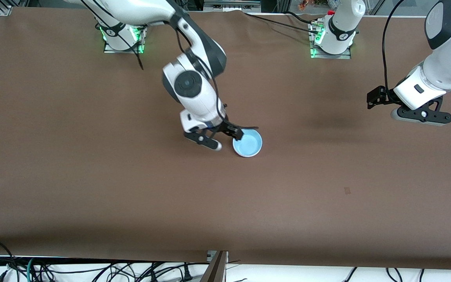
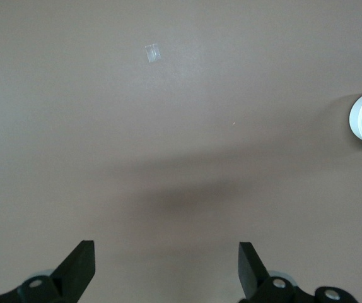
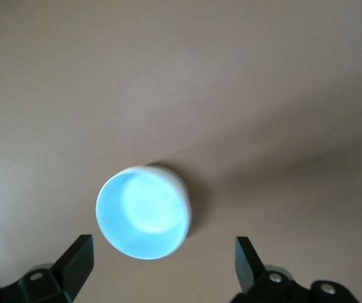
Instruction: Stack pink and blue bowls on white bowl
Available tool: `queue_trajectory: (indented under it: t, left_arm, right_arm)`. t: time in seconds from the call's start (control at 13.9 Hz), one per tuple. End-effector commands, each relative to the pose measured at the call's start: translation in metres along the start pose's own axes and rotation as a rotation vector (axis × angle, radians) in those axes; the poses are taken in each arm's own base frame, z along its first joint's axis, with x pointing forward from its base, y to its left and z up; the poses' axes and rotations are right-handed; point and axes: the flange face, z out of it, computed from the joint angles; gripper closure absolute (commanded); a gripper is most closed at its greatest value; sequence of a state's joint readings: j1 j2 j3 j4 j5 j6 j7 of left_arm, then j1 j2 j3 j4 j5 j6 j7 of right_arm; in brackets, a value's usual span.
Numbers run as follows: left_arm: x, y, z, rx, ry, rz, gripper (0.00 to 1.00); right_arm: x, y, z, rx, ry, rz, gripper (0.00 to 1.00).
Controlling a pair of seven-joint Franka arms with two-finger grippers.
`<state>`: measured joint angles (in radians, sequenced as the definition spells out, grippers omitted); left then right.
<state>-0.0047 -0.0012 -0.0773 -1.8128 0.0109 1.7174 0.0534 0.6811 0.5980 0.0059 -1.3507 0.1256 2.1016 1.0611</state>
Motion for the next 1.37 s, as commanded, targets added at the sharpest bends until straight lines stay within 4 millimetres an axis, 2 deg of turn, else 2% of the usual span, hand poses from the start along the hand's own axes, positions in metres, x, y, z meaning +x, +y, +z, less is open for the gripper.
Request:
queue_trajectory:
  t: [0.0,0.22,0.29,0.43,0.58,0.65,0.86,1.08,1.23,1.3]
  left_arm:
    - [-0.002,-0.003,-0.001,-0.013,0.011,0.014,0.00]
    - [-0.002,-0.003,-0.001,-0.013,0.012,0.014,0.00]
    - [-0.002,-0.003,-0.001,-0.013,0.012,0.014,0.00]
    - [-0.002,-0.003,-0.001,-0.013,0.012,0.014,0.00]
    - [-0.002,-0.003,-0.001,-0.012,0.012,0.013,0.00]
    - [-0.001,-0.003,0.000,-0.014,0.009,0.014,0.00]
    - [-0.001,-0.003,0.000,-0.014,0.009,0.014,0.00]
    - [-0.001,-0.003,0.000,-0.014,0.009,0.014,0.00]
    - [-0.001,-0.003,0.000,-0.014,0.009,0.014,0.00]
    - [-0.001,-0.003,0.000,-0.014,0.009,0.014,0.00]
  right_arm:
    - [0.021,0.043,-0.084,-0.093,0.032,-0.092,0.01]
    - [0.055,0.106,-0.167,-0.129,-0.045,-0.175,0.01]
    - [0.061,0.128,-0.191,-0.133,-0.064,-0.213,0.01]
    - [0.059,0.170,-0.222,-0.133,-0.104,-0.283,0.01]
    - [0.066,0.207,-0.234,-0.118,-0.117,-0.305,0.01]
    - [0.074,0.216,-0.232,-0.118,-0.121,-0.315,0.01]
    - [0.094,0.231,-0.234,-0.115,-0.105,-0.279,0.01]
    - [0.104,0.245,-0.243,-0.136,-0.082,-0.257,0.01]
    - [0.128,0.273,-0.249,-0.139,-0.075,-0.219,0.01]
    - [0.133,0.280,-0.250,-0.140,-0.077,-0.217,0.01]
